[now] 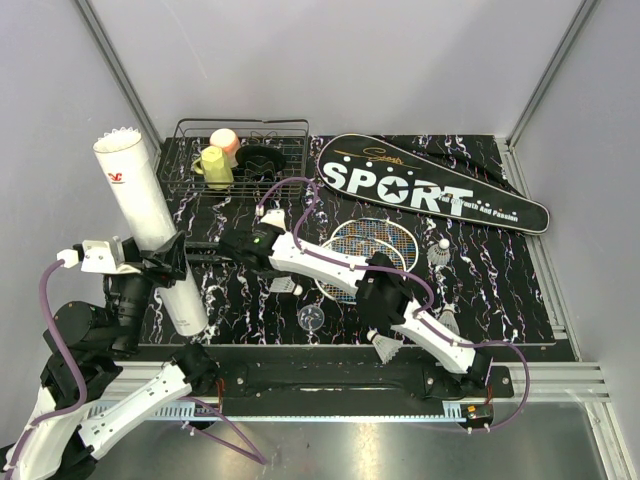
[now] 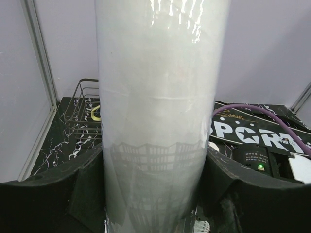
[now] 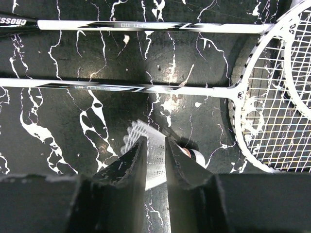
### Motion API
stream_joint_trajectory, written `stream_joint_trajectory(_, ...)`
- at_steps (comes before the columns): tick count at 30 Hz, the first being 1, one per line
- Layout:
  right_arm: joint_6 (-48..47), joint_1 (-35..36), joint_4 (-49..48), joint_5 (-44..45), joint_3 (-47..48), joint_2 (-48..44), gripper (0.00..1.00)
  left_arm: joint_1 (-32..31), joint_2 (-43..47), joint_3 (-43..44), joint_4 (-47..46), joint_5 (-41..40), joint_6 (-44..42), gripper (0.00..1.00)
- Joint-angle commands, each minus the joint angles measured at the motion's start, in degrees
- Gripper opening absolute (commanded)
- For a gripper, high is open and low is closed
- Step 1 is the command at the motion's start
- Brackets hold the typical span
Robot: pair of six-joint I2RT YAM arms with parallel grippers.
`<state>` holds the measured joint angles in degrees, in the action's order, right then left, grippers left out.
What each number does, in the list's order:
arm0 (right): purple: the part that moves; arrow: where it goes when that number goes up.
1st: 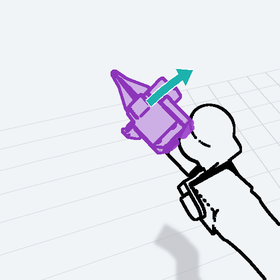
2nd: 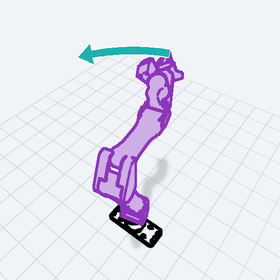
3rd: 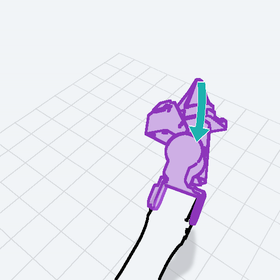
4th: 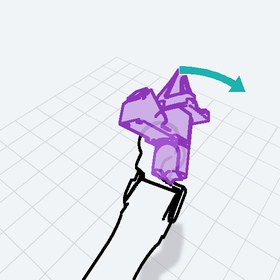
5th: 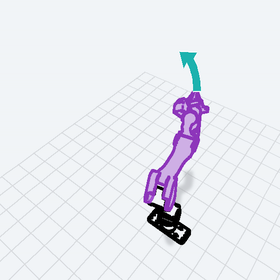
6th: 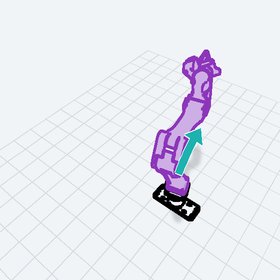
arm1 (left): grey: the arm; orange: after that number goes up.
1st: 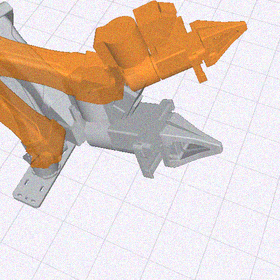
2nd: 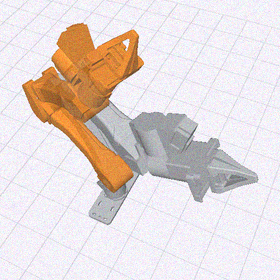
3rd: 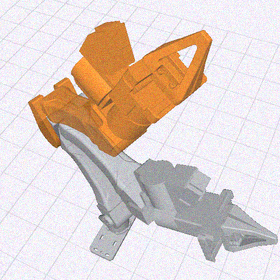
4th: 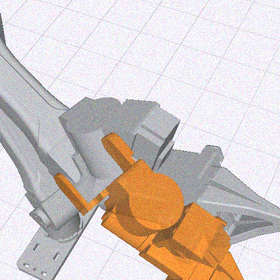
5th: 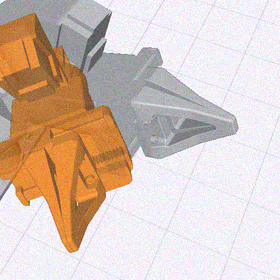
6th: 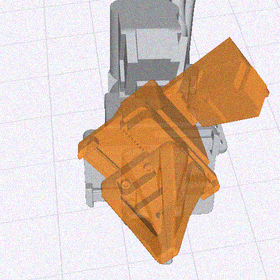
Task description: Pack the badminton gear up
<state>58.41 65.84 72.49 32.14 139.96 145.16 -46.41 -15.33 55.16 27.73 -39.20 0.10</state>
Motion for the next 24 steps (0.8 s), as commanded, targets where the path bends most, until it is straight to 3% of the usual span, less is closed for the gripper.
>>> stream_joint_trajectory(1,0.2,0.4,-1.3,2.4,0.6,-1.5,0.25,0.2,-0.7,1.1,-3.2,0.7,1.3,0.23)
stream_joint_trajectory(2,0.0,0.3,-1.7,2.3,0.4,-2.8,0.16,0.1,-0.9,1.2,-3.2,0.9,1.3,0.23)
stream_joint_trajectory(9,-3.6,-0.4,-8.8,1.3,-6.6,-13.8,0.00,0.1,-2.2,1.2,-3.2,1.2,1.0,0.23)
stream_joint_trajectory(13,-8.3,-2.6,-15.9,-0.8,-15.1,-23.1,0.00,0.1,-3.4,0.7,-3.2,2.4,0.6,0.24)
stream_joint_trajectory(15,-11.1,-5.6,-20.9,-5.7,-24.7,-31.8,0.00,0.1,-4.7,0.5,-3.1,4.1,0.3,0.23)
stream_joint_trajectory(16,-15.0,-7.6,-29.2,-9.1,-34.4,-35.5,0.00,0.1,-5.2,0.2,-3.1,5.0,-1.1,0.23)
stream_joint_trajectory(17,-16.8,-12.2,-34.2,-19.6,-39.9,-44.0,0.00,0.2,-6.4,-0.1,-3.0,7.0,-1.5,0.23)
stream_joint_trajectory(19,-19.1,-18.0,-49.9,-30.9,-55.5,-52.8,0.00,0.1,-7.4,-1.2,-3.6,10.2,-2.0,0.23)
stream_joint_trajectory(22,-22.4,-27.8,-54.8,-48.6,-61.9,-68.6,0.00,0.2,-9.9,-3.0,-5.0,19.2,-3.5,0.22)
stream_joint_trajectory(24,-23.8,-33.6,-54.2,-51.7,-62.6,-73.4,0.00,0.1,-11.6,-4.2,-6.3,28.8,-4.6,0.21)
